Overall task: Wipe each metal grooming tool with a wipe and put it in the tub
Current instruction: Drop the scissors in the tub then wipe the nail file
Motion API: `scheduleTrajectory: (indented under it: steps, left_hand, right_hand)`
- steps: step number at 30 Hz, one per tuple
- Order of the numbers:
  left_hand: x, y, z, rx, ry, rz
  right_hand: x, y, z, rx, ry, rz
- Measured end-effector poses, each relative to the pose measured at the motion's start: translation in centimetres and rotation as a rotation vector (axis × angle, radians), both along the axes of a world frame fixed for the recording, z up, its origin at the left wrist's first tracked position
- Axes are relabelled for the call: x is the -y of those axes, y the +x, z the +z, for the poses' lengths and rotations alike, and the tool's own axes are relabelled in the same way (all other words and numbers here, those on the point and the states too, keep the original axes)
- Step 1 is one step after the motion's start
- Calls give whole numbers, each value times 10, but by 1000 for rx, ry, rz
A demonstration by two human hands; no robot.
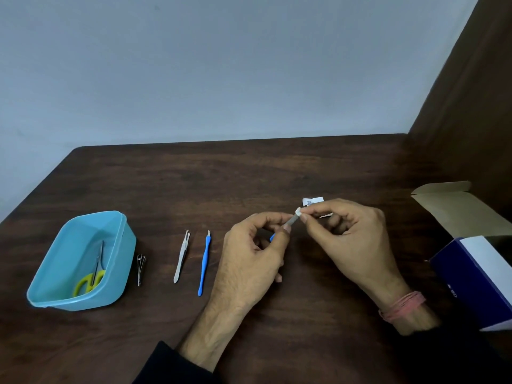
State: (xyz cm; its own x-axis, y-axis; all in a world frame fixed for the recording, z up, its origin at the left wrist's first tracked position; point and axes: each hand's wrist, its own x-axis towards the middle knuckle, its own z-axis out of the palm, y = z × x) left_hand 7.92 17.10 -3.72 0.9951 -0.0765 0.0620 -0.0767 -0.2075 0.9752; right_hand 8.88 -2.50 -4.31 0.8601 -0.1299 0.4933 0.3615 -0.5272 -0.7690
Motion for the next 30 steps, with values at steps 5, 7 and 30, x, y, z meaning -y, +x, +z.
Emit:
scheduleTrajectory:
  steps: [5, 7, 30]
  left_hand:
    - [-1, 0, 0, -9, -14, 11]
    - [0, 0, 0, -8, -15, 12]
    - [-2, 0, 1, -18, 18, -5]
  right_hand:
    - [-1, -2, 0, 5, 1, 9]
    - [0, -1, -1, 5, 12, -21]
    - [0, 0, 1, -52, 66, -54]
